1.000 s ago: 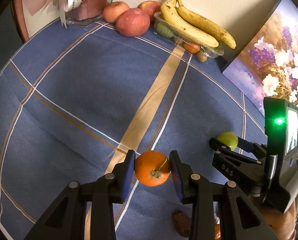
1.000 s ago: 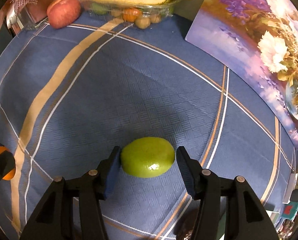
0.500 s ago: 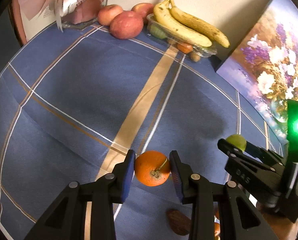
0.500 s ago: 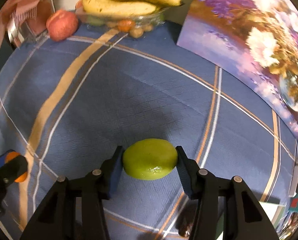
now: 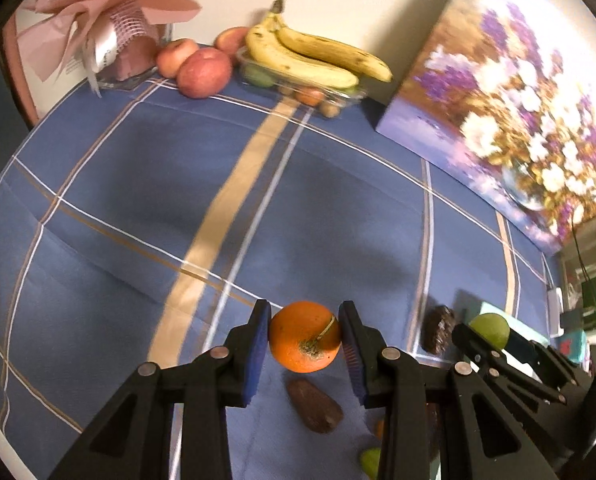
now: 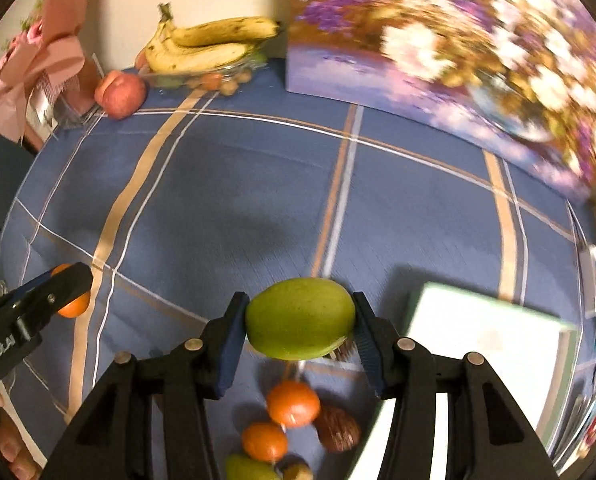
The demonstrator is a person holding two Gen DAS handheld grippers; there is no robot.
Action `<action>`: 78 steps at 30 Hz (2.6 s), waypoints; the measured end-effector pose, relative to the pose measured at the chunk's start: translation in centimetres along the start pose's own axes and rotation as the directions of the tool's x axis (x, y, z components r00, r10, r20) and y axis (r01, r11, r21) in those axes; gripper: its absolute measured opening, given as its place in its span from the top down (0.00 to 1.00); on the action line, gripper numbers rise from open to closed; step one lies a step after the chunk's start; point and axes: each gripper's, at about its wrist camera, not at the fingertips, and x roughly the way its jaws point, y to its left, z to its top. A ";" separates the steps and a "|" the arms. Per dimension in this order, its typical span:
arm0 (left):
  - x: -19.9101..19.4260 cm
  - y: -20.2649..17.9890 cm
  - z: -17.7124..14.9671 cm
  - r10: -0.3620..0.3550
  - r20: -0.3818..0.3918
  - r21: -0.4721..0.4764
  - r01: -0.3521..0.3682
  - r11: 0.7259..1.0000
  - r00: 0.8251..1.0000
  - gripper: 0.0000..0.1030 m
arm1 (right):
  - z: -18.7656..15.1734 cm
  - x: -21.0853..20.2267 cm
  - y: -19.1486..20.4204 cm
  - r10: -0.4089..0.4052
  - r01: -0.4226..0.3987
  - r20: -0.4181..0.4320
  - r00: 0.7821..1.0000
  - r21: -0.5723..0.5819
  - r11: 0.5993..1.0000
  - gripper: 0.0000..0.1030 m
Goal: Organize fruits
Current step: 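Carry the orange in the left gripper and the green pear in the right gripper over the tray, then open the left gripper to drop the orange while the right gripper releases the pear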
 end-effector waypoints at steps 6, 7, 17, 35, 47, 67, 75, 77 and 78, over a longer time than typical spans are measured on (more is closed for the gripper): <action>-0.5 -2.9 -1.5 -0.043 -0.014 0.047 0.043 0.998 0.999 0.64 | -3.0 -1.6 -2.2 0.013 -0.016 0.044 0.999 0.076 0.997 0.49; -0.4 -3.4 -1.7 -0.044 -0.016 0.059 0.045 0.997 0.999 0.64 | -3.4 -1.8 -2.6 0.017 -0.021 0.051 0.999 0.090 0.996 0.49; 0.1 -8.7 -2.5 0.012 -0.002 0.190 -0.011 0.982 1.000 0.64 | -4.5 -2.2 -8.4 0.046 -0.059 0.066 0.997 0.195 0.979 0.49; 5.1 -21.0 -8.2 -0.086 -0.149 0.410 0.141 0.901 0.985 0.64 | -7.4 -2.9 -23.8 -0.169 0.150 0.003 0.986 0.444 0.883 0.49; 9.2 -24.9 -10.6 -0.047 -0.142 0.499 0.113 0.859 0.989 0.64 | -8.7 0.5 -26.3 -0.165 0.174 -0.060 0.984 0.459 0.871 0.49; 10.9 -25.1 -11.0 -0.018 -0.149 0.510 0.092 0.855 0.989 0.58 | -9.2 3.4 -26.3 -0.180 0.210 -0.110 0.978 0.440 0.873 0.49; 11.3 -25.0 -10.8 -0.018 -0.148 0.490 0.089 0.867 0.989 0.38 | -9.2 3.8 -26.4 -0.192 0.223 -0.113 0.975 0.438 0.871 0.34; 11.2 -25.0 -10.7 -0.018 -0.143 0.493 0.087 0.866 0.990 0.34 | -9.2 4.0 -26.5 -0.192 0.221 -0.111 0.975 0.442 0.869 0.33; 11.1 -25.1 -10.7 -0.018 -0.139 0.495 0.085 0.865 0.990 0.32 | -9.2 3.9 -26.5 -0.189 0.219 -0.110 0.976 0.446 0.868 0.33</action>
